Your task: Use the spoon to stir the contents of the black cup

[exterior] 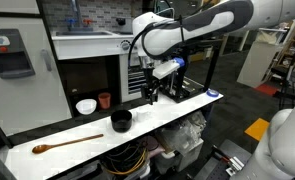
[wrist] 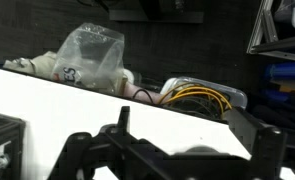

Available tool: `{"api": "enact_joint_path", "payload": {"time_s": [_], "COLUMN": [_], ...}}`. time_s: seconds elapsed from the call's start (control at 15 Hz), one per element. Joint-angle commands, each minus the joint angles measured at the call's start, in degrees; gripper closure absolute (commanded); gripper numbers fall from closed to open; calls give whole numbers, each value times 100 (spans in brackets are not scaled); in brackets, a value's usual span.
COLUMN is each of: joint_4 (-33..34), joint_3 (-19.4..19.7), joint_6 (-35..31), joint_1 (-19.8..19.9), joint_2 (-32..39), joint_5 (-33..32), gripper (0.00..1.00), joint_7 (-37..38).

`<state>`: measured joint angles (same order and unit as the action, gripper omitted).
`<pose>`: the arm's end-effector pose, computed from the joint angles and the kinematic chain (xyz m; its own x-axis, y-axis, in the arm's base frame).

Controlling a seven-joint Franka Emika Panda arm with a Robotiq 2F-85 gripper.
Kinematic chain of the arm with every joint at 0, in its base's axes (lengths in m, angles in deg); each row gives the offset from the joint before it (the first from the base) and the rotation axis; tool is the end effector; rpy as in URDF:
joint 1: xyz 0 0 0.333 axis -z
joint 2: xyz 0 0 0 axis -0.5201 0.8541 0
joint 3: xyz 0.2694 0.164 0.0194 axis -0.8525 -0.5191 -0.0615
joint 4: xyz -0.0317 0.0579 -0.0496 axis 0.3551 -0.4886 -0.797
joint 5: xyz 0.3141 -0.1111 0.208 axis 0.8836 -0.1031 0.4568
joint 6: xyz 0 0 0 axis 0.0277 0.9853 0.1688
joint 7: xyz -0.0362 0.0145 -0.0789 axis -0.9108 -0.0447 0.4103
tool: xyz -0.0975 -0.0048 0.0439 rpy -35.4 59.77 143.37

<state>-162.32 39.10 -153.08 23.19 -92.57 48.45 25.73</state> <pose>0.4637 0.1832 0.4582 0.9817 0.0775 -0.1741 0.1048 -0.9825 0.1539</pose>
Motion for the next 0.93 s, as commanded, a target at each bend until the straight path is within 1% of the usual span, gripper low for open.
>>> {"api": "enact_joint_path", "payload": {"time_s": [0.0,0.27,0.6,0.73,0.8,0.87], "joint_4": [528,1073,1494,1631,1425,1469], "joint_3": [-7,-65,-168,-182,-146,-158], "joint_6": [-546,-886,-1156,-1067,-1107,-1106], "joint_1": [-238,-497,-755,-837,-817,-844], "joint_2": [852,1513,1922,2032,1857,1899], "joint_5": [-13,-94,-314,-328,-233,-250], "gripper": [0,0,0,0,0,0], "joint_7": [-796,-1702,-2765,-2854,-2650,-2691]}}
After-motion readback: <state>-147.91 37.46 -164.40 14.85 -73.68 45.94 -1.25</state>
